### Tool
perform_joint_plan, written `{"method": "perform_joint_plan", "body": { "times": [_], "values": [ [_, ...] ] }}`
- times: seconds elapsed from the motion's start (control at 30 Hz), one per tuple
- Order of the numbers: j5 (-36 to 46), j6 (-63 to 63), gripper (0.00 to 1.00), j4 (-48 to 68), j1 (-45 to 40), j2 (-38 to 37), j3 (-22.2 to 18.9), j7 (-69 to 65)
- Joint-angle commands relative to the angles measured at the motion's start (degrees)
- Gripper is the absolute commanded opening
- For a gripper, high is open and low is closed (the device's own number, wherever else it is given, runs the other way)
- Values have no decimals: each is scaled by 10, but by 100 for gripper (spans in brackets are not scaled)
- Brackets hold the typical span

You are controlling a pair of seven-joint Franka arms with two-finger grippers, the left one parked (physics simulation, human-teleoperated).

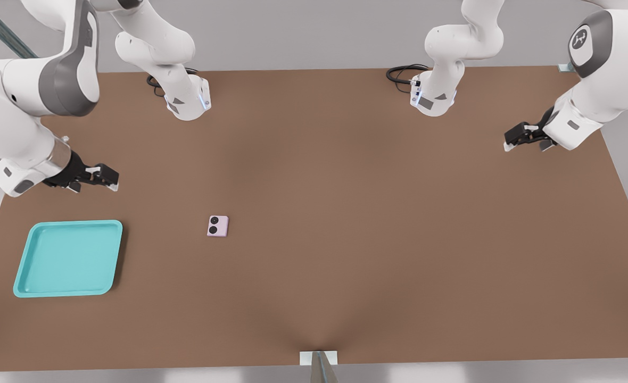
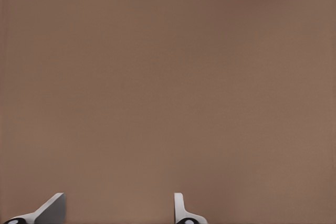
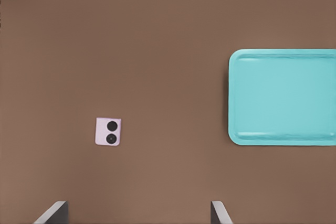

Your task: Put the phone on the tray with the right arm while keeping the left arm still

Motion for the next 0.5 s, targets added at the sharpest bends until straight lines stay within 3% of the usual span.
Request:
{"method": "perform_joint_plan", "body": {
  "times": [0.0,0.1,0.27,0.47],
  "values": [
    [-1,27,100,-1,2,-1,0,21],
    [4,34,100,-13,12,8,3,31],
    [-18,145,100,-24,108,119,20,168],
    [-34,408,100,-214,154,176,28,371]
  ]
}}
